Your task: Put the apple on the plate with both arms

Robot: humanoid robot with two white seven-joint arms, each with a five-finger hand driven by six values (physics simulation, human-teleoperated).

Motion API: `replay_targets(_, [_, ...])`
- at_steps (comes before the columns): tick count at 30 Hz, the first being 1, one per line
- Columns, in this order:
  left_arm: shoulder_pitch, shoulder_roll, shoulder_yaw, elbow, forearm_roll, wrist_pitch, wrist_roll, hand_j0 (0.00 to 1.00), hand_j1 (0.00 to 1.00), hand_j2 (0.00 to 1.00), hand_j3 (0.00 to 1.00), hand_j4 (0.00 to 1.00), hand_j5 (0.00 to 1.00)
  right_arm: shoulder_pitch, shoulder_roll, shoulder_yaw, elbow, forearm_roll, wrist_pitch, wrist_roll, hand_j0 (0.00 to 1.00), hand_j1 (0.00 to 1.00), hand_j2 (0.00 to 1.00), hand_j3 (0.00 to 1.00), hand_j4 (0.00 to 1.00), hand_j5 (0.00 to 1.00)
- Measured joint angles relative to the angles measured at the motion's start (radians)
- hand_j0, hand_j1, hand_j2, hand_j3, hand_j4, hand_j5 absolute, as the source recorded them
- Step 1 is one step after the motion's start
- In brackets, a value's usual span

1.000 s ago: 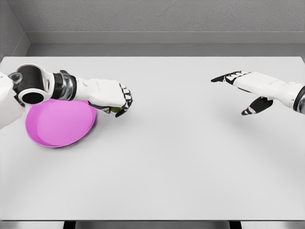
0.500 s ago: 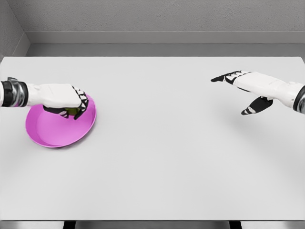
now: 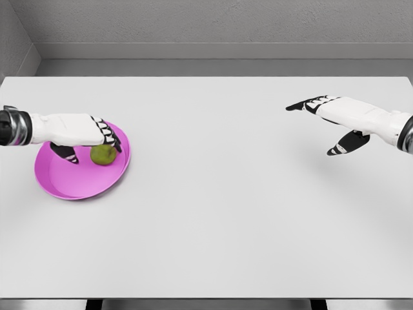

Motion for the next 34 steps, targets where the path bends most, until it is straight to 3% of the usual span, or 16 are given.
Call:
replay_targets(3, [0.002, 0.012, 0.0, 0.0, 0.027, 0.0, 0.0, 1.0, 1.0, 1.0, 1.0, 1.0, 1.0, 0.011, 0.0, -0.005, 0.0, 0.0, 0.0, 0.0, 1.0, 1.0, 1.0, 1.0, 1.0, 1.0])
replay_targets(6, [0.008, 0.025, 0.006, -0.002, 0.119, 0.0, 0.0, 1.0, 1.0, 1.0, 1.0, 1.0, 1.0, 0.023, -0.002, -0.011, 0.0, 0.0, 0.0, 0.0, 1.0, 1.0, 1.0, 1.0, 1.0, 1.0])
replay_targets(9, [0.006, 0.028, 0.015, -0.006, 0.216, 0.0, 0.0, 1.0, 1.0, 1.0, 1.0, 1.0, 1.0, 0.153, -0.008, -0.058, 0.0, 0.001, 0.0, 0.0, 1.0, 1.0, 1.0, 1.0, 1.0, 1.0])
replay_targets(12, [0.008, 0.028, 0.02, -0.011, 0.277, 0.0, 0.0, 1.0, 1.0, 1.0, 1.0, 1.0, 1.0, 0.161, -0.014, -0.12, 0.0, 0.002, 0.001, 0.0, 1.0, 1.0, 1.0, 1.0, 1.0, 1.0])
replay_targets(17, [0.023, 0.04, 0.037, -0.003, 0.345, 0.0, 0.0, 1.0, 1.0, 1.0, 1.0, 1.0, 1.0, 0.161, -0.02, -0.151, -0.001, 0.002, 0.001, 0.0, 1.0, 1.0, 1.0, 1.0, 1.0, 1.0])
replay_targets(24, [0.052, 0.058, 0.069, 0.095, 0.377, -0.001, 0.0, 1.0, 1.0, 1.0, 1.0, 1.0, 1.0, 0.161, -0.02, -0.158, -0.001, 0.001, 0.002, 0.0, 1.0, 1.0, 1.0, 1.0, 1.0, 1.0])
replay_targets(34, [0.052, 0.065, 0.081, 0.116, 0.381, 0.0, 0.0, 1.0, 1.0, 1.0, 1.0, 1.0, 1.0, 0.161, -0.02, -0.159, -0.001, 0.001, 0.002, 0.0, 1.0, 1.0, 1.0, 1.0, 1.0, 1.0])
